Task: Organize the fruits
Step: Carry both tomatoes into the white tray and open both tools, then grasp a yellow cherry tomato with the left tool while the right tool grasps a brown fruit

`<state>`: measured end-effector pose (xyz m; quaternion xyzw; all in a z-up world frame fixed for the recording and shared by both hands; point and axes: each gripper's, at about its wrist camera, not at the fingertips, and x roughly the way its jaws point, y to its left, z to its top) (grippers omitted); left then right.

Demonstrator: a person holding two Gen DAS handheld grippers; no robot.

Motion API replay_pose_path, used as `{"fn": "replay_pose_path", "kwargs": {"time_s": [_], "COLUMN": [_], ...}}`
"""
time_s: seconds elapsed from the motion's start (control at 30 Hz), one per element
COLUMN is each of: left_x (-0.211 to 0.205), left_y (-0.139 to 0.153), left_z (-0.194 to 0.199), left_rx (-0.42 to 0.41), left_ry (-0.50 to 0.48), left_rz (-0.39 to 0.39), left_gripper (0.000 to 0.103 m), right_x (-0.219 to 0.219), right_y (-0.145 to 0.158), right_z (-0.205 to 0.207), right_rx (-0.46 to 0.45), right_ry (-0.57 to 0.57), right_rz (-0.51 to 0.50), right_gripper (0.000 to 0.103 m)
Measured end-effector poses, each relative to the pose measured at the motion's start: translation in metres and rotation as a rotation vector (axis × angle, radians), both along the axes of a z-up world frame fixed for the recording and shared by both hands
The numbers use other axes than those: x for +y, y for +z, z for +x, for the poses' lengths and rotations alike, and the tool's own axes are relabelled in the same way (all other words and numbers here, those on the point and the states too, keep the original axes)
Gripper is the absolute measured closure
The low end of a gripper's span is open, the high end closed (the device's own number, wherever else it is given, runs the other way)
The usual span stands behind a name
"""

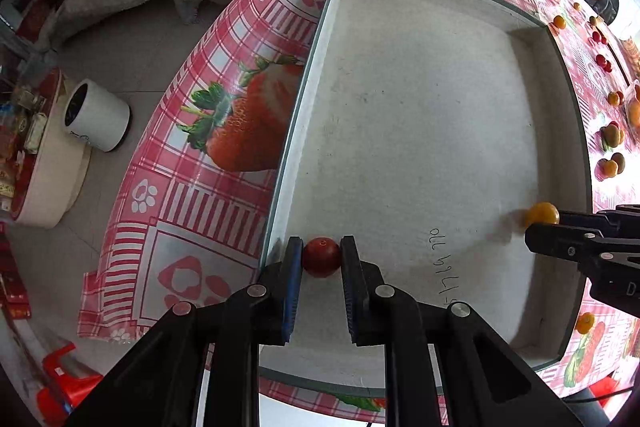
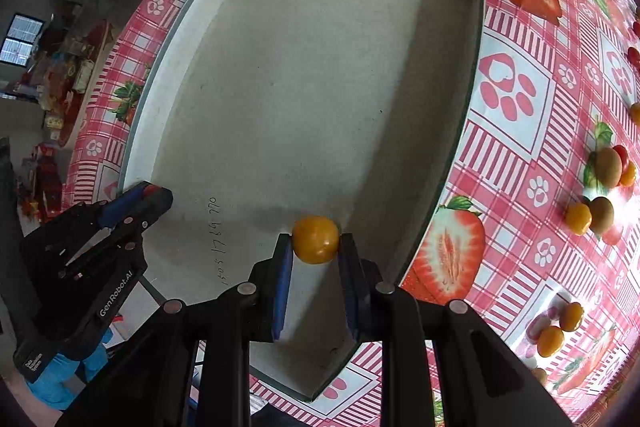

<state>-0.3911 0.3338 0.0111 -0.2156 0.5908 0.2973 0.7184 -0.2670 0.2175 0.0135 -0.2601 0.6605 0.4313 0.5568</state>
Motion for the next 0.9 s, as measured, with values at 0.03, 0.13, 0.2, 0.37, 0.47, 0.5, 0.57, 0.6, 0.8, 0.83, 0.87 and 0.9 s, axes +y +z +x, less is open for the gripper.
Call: {"fn": "replay_pose_path", "kwargs": {"time_s": [0.03,0.13,0.2,0.37,0.47,0.5,0.57,0.6,0.8,0.83,0.87,0.9], "left_x": [0.0,-0.003,-0.008,-0.009,-0.02,-0.023,-0.027,-0.029,-0.057,-0.064,-0.071,-0.076], "left_y": [0.0,0.0,0.0,0.001,0.008,0.01,0.012,0.014,0.041,0.046,0.049,0.053], "left_z": [0.0,0.002,0.008,0.014,0.025,0.027,0.033,0.035,0.066,0.072,0.079,0.087], "left_rx": [0.005,0.036,0.052,0.062,0.032,0.039,0.058,0.057,0.004,-0.009,-0.021,-0.031], "left_ry": [-0.009,-0.048,-0.06,-0.072,-0.102,-0.119,-0.146,-0.155,-0.259,-0.283,-0.307,-0.332], "left_rz": [0.004,0.05,0.064,0.052,0.066,0.08,0.084,0.08,0.089,0.09,0.09,0.09], "left_gripper": [0.083,0.082,0.082,0.071,0.022,0.022,0.022,0.022,0.022,0.022,0.022,0.022], "right_x": [0.001,0.006,0.007,0.001,-0.004,-0.007,-0.016,-0.021,-0.071,-0.081,-0.092,-0.104], "right_y": [-0.004,-0.005,-0.004,0.018,0.038,0.044,0.054,0.056,0.062,0.061,0.06,0.059], "right_z": [0.0,-0.002,-0.003,-0.002,0.001,0.002,0.008,0.011,0.039,0.043,0.049,0.053], "right_rx": [0.001,-0.014,0.004,-0.004,-0.02,-0.026,-0.044,-0.053,-0.103,-0.112,-0.121,-0.128], "right_ry": [0.0,0.01,0.007,-0.012,-0.016,-0.02,-0.037,-0.049,-0.146,-0.164,-0.183,-0.206], "right_rz": [-0.014,-0.007,-0.002,0.056,0.099,0.112,0.129,0.131,0.093,0.082,0.069,0.056], "right_gripper": [0.076,0.076,0.068,0.039,0.032,0.029,0.027,0.026,0.026,0.026,0.026,0.026]}}
